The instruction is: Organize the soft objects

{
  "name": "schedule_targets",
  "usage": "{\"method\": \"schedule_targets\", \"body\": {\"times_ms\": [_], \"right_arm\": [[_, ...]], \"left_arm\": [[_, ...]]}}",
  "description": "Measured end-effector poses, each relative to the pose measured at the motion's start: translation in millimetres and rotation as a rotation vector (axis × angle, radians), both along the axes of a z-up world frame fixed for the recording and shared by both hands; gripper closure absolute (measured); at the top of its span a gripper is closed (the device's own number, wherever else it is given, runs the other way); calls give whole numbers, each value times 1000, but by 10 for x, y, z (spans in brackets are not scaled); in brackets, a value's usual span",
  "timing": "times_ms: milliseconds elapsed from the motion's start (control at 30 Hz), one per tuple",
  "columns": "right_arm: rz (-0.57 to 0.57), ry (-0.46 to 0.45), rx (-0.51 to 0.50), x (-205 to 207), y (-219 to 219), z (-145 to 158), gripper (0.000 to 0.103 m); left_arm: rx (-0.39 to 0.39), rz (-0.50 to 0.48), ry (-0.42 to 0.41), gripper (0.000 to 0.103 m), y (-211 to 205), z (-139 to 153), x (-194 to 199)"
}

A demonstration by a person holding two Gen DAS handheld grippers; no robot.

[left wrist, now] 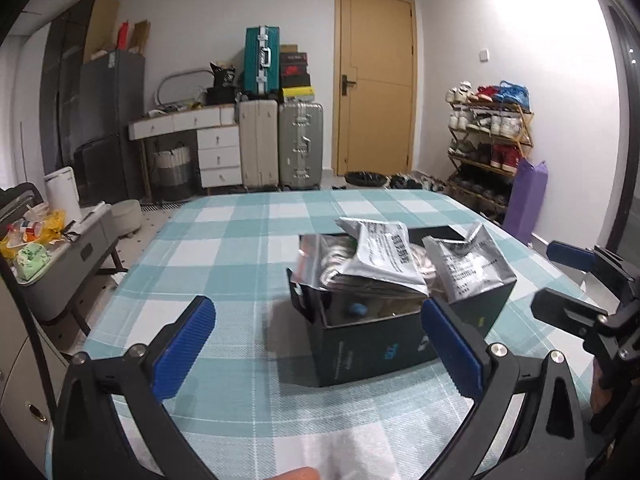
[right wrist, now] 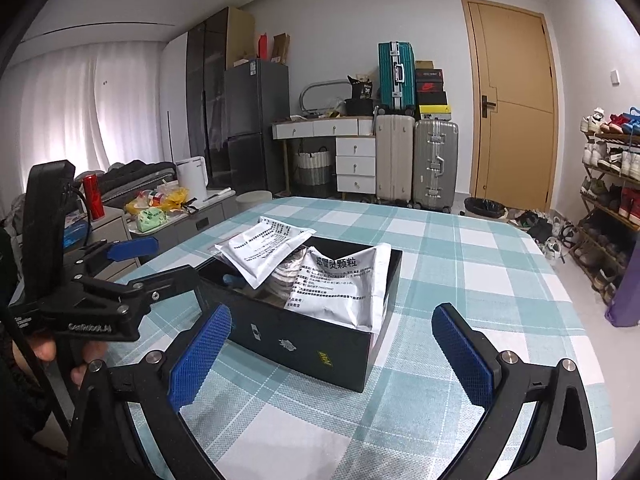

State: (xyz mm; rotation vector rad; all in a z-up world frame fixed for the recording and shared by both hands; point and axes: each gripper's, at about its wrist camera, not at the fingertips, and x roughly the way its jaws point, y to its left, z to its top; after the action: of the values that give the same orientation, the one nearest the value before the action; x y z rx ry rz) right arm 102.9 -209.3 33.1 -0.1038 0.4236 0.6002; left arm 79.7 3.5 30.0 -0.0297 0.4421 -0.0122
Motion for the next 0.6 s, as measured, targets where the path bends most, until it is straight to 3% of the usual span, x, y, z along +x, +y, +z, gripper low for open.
{"method": "schedule_targets", "body": {"times_ms": [600], "right_arm": [[-4, -25, 23, -49, -40, -23, 1]], "left_arm": [[3, -3, -28, 0, 9, 8, -93]]}}
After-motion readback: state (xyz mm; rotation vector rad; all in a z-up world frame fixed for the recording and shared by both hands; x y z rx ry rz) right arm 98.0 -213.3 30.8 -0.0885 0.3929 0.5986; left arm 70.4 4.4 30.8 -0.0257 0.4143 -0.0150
